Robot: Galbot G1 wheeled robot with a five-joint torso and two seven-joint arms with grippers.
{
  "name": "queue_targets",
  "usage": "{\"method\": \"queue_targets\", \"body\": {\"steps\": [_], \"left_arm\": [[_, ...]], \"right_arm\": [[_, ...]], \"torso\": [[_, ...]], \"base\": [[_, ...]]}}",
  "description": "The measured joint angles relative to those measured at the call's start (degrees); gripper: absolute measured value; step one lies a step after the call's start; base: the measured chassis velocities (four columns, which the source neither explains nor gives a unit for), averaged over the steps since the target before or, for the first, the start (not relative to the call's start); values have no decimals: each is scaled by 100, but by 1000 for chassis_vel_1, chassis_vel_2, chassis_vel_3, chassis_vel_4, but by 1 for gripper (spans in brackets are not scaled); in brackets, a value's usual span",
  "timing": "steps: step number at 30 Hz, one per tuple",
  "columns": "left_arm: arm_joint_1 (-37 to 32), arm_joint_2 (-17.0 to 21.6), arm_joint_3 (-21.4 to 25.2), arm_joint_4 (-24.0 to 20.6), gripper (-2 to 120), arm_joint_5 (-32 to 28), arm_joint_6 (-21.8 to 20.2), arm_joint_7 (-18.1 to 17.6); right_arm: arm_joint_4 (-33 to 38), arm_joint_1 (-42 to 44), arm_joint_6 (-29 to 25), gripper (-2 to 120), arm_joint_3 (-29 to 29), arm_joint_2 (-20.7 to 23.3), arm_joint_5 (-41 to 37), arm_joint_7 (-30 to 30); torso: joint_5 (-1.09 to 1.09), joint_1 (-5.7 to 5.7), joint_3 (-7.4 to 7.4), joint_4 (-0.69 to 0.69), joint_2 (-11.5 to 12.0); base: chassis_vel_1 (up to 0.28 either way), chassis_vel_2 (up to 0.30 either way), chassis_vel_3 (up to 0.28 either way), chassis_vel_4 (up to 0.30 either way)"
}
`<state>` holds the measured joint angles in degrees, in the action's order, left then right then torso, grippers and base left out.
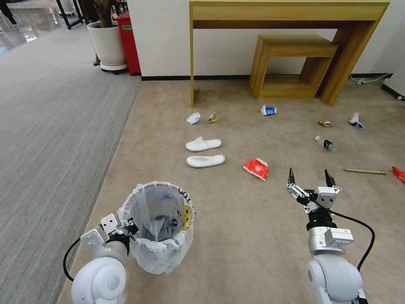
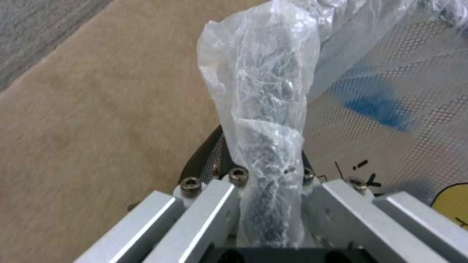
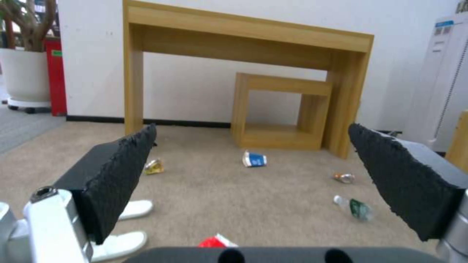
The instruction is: Pick up the trash bin and place the garbage on the floor into it.
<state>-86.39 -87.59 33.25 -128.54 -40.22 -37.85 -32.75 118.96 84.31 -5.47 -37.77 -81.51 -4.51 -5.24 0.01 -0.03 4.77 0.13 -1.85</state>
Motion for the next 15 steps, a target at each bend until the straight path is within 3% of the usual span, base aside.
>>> {"method": "queue_targets", "body": {"steps": [15], "left_arm": [[-2,12,33,3,1,0,16,0]], "right_arm": [[21,6,-13,100,11,7,4,1]], "torso": [[-1,0,0,0,0]], "base": [[-153,152,159,-155]]}}
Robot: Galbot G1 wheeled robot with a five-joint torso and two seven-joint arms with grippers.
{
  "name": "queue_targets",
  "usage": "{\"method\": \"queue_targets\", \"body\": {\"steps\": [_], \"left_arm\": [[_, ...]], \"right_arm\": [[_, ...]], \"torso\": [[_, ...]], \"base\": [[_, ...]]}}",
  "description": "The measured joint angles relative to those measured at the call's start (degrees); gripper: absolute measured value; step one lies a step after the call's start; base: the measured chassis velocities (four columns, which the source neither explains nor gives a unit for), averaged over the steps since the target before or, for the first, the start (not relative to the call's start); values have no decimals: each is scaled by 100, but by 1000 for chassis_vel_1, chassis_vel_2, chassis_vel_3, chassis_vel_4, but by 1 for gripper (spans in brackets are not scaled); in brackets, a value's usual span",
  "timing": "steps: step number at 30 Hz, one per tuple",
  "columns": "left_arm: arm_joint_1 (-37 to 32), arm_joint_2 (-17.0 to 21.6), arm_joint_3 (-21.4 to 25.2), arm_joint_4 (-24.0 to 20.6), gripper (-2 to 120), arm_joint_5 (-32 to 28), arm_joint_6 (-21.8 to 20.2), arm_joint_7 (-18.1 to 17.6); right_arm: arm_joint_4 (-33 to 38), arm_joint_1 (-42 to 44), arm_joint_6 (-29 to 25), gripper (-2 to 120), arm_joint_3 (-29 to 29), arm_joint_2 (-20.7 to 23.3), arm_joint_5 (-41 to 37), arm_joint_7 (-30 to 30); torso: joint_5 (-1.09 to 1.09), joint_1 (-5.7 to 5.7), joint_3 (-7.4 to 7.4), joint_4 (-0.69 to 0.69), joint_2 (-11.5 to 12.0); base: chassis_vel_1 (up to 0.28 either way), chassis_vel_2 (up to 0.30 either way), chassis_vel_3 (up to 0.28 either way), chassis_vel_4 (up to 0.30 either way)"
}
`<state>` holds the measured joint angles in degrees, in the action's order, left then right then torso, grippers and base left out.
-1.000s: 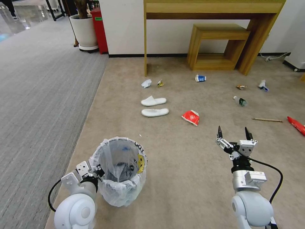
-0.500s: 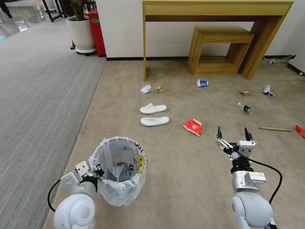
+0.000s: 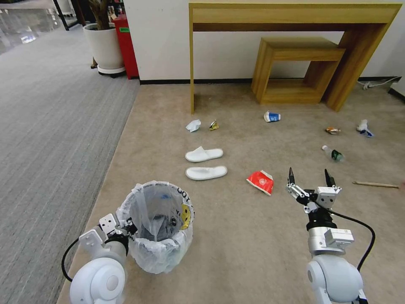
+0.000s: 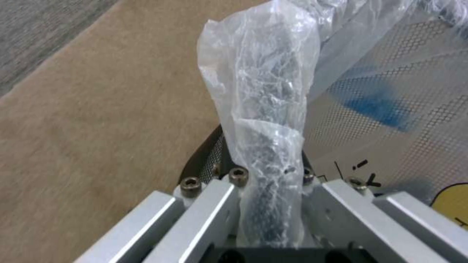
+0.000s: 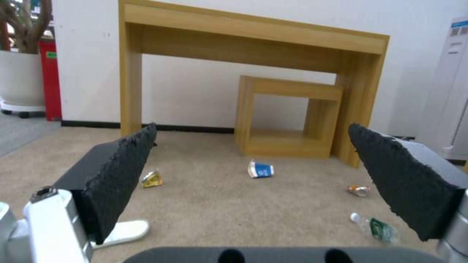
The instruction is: Pick up the trash bin and place the garbage on the floor into it.
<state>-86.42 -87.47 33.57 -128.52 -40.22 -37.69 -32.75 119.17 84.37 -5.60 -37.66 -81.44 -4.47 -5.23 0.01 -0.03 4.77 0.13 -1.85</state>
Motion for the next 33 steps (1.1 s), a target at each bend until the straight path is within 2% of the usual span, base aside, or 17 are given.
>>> {"method": "queue_targets", "body": {"steps": [33], "left_arm": [[43,0,28,97,1,-10,20,-2]], "right_arm": [[-135,-73,-23,100,47,-7,-6,9]], "torso": [[0,1,0,0,0]], "base": [[-133,135,136,-131]]}}
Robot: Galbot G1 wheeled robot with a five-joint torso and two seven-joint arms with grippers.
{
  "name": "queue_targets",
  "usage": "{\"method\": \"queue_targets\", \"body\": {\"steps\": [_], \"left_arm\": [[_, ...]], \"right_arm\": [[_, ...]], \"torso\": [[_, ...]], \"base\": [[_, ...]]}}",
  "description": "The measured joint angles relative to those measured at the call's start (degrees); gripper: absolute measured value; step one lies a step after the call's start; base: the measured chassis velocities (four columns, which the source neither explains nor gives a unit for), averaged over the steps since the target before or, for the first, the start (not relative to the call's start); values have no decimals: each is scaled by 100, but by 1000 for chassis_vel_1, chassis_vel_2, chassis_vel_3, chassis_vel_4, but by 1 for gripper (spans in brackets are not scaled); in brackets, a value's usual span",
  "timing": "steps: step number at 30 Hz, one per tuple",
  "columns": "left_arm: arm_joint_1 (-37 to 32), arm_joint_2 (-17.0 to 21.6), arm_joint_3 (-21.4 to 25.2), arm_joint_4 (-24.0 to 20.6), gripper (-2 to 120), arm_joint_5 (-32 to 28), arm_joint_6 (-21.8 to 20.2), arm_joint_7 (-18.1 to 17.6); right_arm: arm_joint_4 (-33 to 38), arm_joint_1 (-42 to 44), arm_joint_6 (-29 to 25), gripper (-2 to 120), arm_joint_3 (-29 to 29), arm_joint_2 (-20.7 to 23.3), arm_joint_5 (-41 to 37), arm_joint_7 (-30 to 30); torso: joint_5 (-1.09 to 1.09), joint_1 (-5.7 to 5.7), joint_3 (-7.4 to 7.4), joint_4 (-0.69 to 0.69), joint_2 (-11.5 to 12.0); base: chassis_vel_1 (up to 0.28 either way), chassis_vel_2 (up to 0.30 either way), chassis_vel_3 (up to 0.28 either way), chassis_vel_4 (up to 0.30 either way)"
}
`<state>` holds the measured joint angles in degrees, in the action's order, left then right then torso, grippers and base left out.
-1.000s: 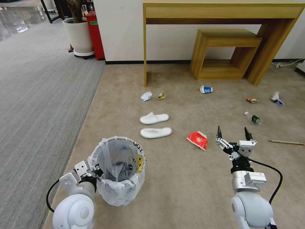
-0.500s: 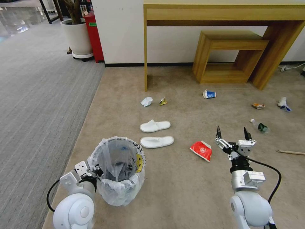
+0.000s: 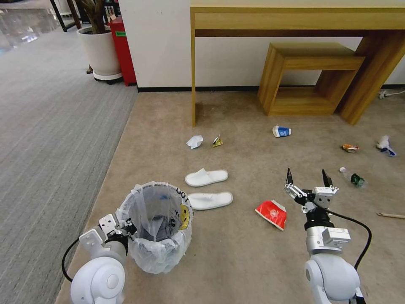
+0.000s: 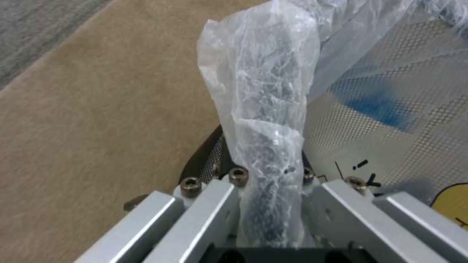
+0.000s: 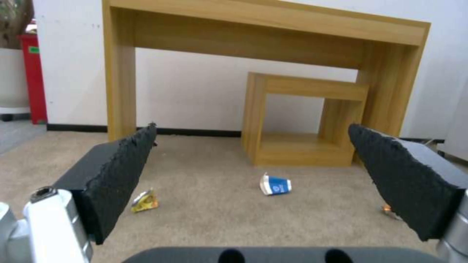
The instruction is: Pick up the trash bin and place the garbage on the floor into it.
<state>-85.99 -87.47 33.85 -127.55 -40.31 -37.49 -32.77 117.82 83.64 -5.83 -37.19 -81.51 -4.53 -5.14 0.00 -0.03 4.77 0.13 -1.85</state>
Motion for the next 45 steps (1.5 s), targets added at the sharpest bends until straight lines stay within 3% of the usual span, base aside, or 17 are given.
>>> {"method": "queue_targets", "body": {"steps": [15,35,45], "left_arm": [[-21,-11,33,-11,1,23,9,0],[-47,-21,42,-70,1,33,20,-2],[-59,-30,44,-87,1,51,41,0]], "right_arm": [[-35,-8,-158,100,71,4,-66,-50],[14,-2,-126,100,62,-4,-86,-50],[46,17,-140,100,46,-3,-62,-26]], "torso": [[0,-2,1,0,0],[0,-1,0,0,0],[-3,-1,0,-1,0]], "base": [[-104,108,108,-112],[0,0,0,0],[132,127,-135,-136]]}}
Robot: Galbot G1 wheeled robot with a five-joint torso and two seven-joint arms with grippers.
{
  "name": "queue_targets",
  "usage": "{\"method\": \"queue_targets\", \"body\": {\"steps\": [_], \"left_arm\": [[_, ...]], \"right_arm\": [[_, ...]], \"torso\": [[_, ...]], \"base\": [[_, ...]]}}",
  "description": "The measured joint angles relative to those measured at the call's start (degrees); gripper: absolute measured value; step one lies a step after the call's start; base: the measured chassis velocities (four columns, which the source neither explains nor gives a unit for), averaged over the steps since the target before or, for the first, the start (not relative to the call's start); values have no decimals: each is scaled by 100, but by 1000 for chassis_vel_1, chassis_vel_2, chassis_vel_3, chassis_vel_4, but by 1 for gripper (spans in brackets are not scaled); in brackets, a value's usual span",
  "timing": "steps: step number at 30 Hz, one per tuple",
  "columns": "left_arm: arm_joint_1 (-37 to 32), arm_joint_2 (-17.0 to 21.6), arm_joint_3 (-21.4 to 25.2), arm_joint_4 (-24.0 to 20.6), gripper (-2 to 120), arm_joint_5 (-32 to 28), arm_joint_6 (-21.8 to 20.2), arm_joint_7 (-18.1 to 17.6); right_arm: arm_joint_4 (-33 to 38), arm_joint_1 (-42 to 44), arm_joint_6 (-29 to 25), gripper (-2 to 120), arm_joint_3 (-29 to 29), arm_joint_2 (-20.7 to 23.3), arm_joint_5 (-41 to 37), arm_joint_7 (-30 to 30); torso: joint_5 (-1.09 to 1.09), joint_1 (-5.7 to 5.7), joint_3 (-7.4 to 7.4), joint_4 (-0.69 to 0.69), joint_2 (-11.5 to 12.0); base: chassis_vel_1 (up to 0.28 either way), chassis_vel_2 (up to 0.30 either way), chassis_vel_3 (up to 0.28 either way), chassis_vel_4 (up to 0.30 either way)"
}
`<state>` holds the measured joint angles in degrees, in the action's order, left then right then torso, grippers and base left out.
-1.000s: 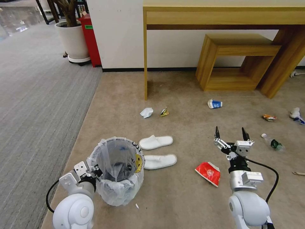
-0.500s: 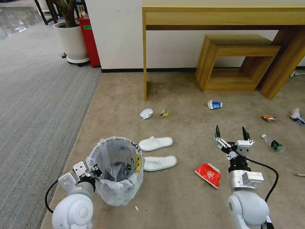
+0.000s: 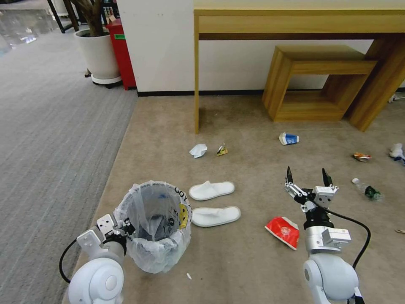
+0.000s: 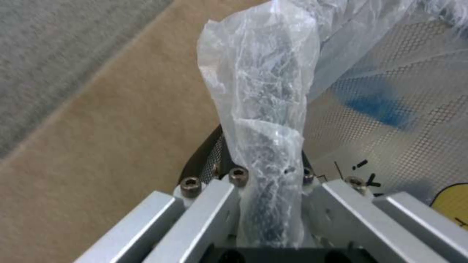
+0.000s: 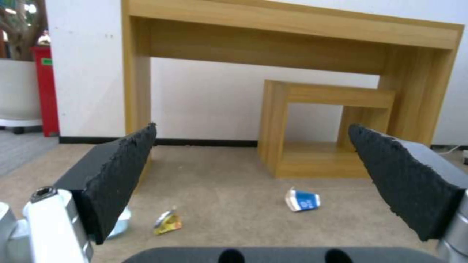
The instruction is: Pick up the trash bin and place the garbage on the floor into it.
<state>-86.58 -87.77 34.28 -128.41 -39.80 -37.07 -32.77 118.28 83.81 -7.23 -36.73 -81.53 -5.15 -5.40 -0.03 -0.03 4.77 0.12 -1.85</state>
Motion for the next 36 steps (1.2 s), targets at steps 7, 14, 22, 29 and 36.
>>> {"method": "queue_targets", "body": {"steps": [7,14,22,29,36], "left_arm": [[-7,-6,1,-2,1,31,14,3],[-5,-24,-22,-1,1,32,14,9],[-19,-39,-30,-1,1,67,22,25],[-42,-55,-35,-1,1,125,45,83],[-46,-62,-37,1,1,138,52,92]], "right_arm": [[-14,0,-97,100,-2,3,-12,24],[-20,5,-142,100,-16,22,-52,22],[26,24,-61,100,-47,34,-42,78],[20,45,-57,100,-58,34,-25,87],[6,55,-59,100,-65,33,-5,110]], "torso": [[4,0,0,0,0],[1,0,0,2,0],[3,0,0,1,0],[3,0,0,1,0],[2,0,0,1,0]], "base": [[142,143,-144,-135],[8,-1,-1,-5],[-8,-1,2,2],[0,0,0,0],[0,0,0,0]]}}
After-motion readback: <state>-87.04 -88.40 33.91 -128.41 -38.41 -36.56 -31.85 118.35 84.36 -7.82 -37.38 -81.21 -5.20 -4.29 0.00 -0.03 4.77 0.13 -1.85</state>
